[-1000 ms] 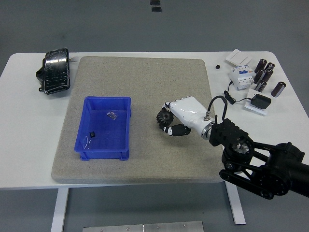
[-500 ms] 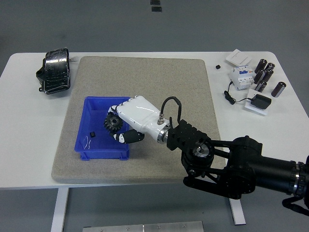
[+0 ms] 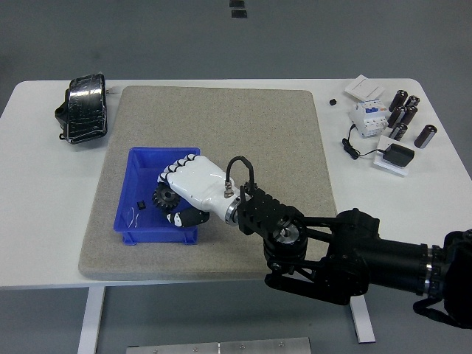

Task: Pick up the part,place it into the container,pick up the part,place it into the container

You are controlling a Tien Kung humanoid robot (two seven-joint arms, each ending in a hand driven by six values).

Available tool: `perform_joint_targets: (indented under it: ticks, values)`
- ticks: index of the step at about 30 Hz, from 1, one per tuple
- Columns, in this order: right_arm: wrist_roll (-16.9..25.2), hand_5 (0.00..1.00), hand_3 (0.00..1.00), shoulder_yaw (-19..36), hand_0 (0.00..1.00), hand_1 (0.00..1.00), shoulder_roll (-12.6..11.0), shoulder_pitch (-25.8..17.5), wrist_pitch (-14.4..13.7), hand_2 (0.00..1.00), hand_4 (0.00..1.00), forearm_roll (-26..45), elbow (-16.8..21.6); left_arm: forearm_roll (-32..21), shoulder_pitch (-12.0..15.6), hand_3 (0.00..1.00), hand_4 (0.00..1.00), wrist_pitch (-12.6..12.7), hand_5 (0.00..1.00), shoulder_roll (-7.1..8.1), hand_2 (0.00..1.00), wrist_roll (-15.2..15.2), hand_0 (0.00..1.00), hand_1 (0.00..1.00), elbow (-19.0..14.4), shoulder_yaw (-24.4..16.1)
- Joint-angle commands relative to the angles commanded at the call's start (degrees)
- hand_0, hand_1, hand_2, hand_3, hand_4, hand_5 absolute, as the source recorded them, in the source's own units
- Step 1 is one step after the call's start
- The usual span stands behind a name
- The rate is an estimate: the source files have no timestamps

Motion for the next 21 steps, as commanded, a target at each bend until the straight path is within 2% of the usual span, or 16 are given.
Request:
perform_joint_targets:
  ticks: [5,6,10,12,17,18,21]
  values:
    - [0.7,0.551,0.897,0.7,0.920,0.946,-0.2,-0.4,-0.3,0.943,0.836,2.9,0.3,0.0,0.0,0.621,0.728,0.0,0.252,-0.02,0.660,0.0,0.691,0.679,0.0,0.0]
    - [0.7,0.564,0.920,0.8,0.919,0.948,-0.2,-0.5,-0.3,0.948,0.878,3.2,0.3,0.1,0.0,0.621,0.728,0.0,0.252,-0.01,0.660,0.0,0.691,0.679,0.0,0.0]
    - [1.1,0.564,0.920,1.4,0.919,0.948,-0.5,-1.0,-0.7,0.948,0.878,4.5,0.7,0.1,0.0,0.621,0.728,0.0,0.252,0.00,0.660,0.0,0.691,0.679,0.0,0.0]
    - [1.5,0.570,0.905,3.0,0.882,0.923,-1.1,-1.8,-1.7,0.928,0.894,5.8,1.7,0.0,0.0,0.622,0.728,0.0,0.251,-0.05,0.659,0.0,0.691,0.679,0.0,0.0]
    - [1.7,0.570,0.905,9.7,0.882,0.923,-3.7,-5.9,-5.5,0.928,0.894,7.2,6.7,0.2,0.1,0.622,0.728,-0.1,0.251,-0.21,0.659,0.1,0.691,0.679,0.0,-0.1]
    - [1.5,0.541,0.838,11.0,0.693,0.767,-4.4,-6.7,-6.1,0.814,0.844,6.8,7.5,0.2,0.2,0.621,0.727,-0.1,0.252,-0.23,0.660,0.1,0.691,0.679,0.0,-0.1]
    - [0.7,0.541,0.838,15.2,0.693,0.767,-6.7,-8.7,-7.7,0.814,0.844,5.0,9.6,-0.1,0.2,0.621,0.727,0.0,0.252,-0.24,0.660,0.0,0.691,0.679,0.0,0.0]
